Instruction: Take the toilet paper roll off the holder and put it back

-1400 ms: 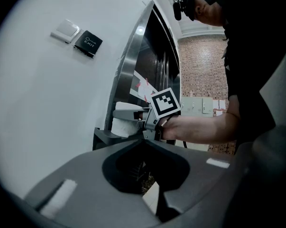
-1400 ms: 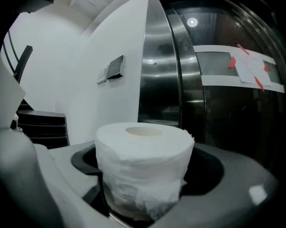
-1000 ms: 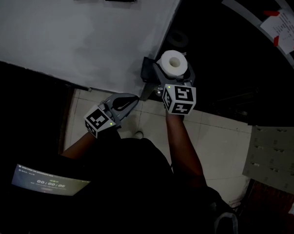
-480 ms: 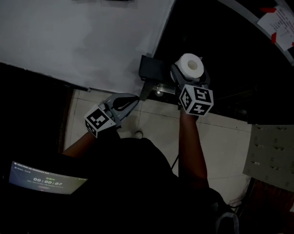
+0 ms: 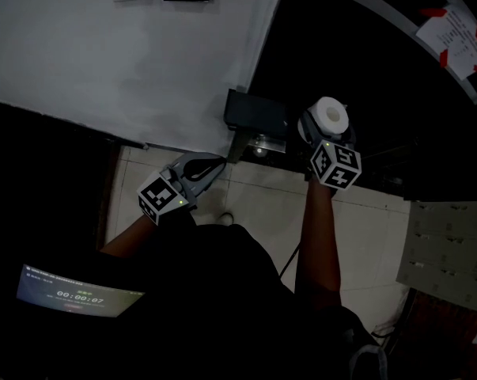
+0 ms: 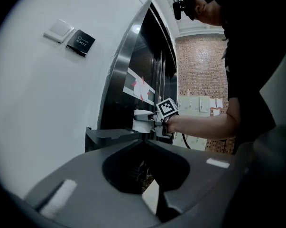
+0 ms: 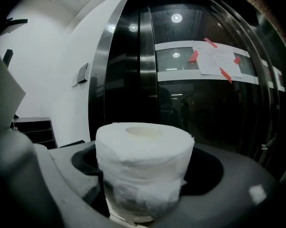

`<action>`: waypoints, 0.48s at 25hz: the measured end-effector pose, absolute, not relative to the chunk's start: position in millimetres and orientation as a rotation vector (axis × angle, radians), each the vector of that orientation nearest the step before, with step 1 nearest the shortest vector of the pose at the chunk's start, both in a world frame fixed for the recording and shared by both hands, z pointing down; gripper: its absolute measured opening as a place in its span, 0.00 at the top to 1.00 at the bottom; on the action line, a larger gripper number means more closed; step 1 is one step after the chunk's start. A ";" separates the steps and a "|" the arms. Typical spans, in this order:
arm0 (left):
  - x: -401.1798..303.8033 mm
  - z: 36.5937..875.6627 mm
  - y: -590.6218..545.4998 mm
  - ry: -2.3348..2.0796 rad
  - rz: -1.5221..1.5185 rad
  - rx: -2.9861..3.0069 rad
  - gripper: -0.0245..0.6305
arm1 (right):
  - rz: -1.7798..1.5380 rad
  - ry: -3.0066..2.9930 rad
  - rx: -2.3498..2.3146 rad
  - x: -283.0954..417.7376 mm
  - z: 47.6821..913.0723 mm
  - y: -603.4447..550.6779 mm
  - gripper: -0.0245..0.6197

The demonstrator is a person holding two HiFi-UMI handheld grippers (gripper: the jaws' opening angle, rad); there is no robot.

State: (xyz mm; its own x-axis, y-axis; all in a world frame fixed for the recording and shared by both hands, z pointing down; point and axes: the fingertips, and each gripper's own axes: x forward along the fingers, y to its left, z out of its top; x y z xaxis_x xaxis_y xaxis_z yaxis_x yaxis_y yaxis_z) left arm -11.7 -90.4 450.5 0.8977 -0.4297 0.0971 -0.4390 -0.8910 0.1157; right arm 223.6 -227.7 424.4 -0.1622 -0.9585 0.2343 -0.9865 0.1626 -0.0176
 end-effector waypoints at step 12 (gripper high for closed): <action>-16.1 449.0 -92.5 -0.679 0.104 2.928 0.96 | 0.858 -2.469 2.276 258.3 464.5 -223.2 0.23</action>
State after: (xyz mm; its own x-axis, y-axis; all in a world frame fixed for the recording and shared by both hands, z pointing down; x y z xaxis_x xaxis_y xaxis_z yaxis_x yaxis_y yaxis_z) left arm -16.1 -92.5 449.0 0.8960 -0.4332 0.0974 -0.4424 -0.8894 0.1146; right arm 258.3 -223.2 464.5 -0.1081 -0.9901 0.0895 -0.8322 0.0409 -0.5530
